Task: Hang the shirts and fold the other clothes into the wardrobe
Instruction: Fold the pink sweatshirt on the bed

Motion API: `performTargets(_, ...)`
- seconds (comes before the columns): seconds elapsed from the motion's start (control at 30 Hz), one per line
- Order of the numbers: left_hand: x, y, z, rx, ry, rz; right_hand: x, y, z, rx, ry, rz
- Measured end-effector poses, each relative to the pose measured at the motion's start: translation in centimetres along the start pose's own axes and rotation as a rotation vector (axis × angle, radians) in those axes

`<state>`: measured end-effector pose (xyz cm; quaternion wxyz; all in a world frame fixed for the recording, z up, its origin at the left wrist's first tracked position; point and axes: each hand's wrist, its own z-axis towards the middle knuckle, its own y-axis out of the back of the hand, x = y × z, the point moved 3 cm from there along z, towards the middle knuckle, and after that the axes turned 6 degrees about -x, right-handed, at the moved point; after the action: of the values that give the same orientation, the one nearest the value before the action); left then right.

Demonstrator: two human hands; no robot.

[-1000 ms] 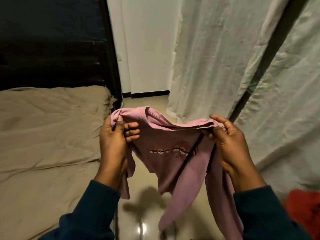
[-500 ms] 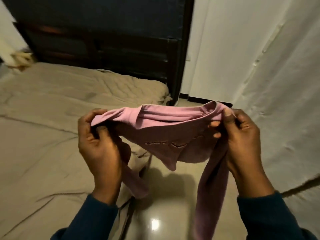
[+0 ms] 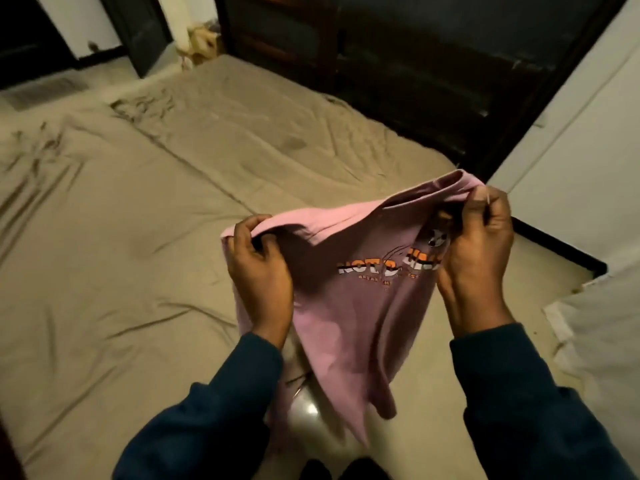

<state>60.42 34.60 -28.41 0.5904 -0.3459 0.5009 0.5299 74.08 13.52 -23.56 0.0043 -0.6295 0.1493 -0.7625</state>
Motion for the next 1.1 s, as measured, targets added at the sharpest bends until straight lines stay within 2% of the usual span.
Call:
performTargets(0.23,2.7,1.7,2.3,-0.013,0.011,0.026,-3.9,-5.8,1.1,0.06,-0.099,0.083)
performTargets(0.37,3.1,1.5,2.6,-0.034,0.035,0.024,-5.0,-7.1,1.6,0.005,-0.173,0.126)
performTargets(0.53,2.2,-0.8,2.6,-0.078,-0.076,0.07,-5.2,-10.5,6.4,-0.053,-0.069,0.094)
performTargets(0.63,1.8,-2.6,3.2,-0.111,-0.125,0.147,-5.1,-14.5,10.1,0.027,0.086,0.016)
performTargets(0.73,2.7,-3.1,4.8,-0.211,-0.12,0.231,-6.2,-21.7,11.7,0.22,0.178,-0.03)
performTargets(0.83,5.8,-2.2,6.3,-0.321,0.011,0.293,-7.5,-30.5,8.1,0.497,0.185,-0.018)
performTargets(1.03,15.5,4.7,7.2,-0.563,0.347,0.366,-17.0,-43.0,-8.9,1.031,-0.028,-0.007)
performTargets(1.1,20.2,8.4,6.8,-0.651,0.471,0.371,-21.9,-45.4,-17.1,1.329,-0.105,-0.096)
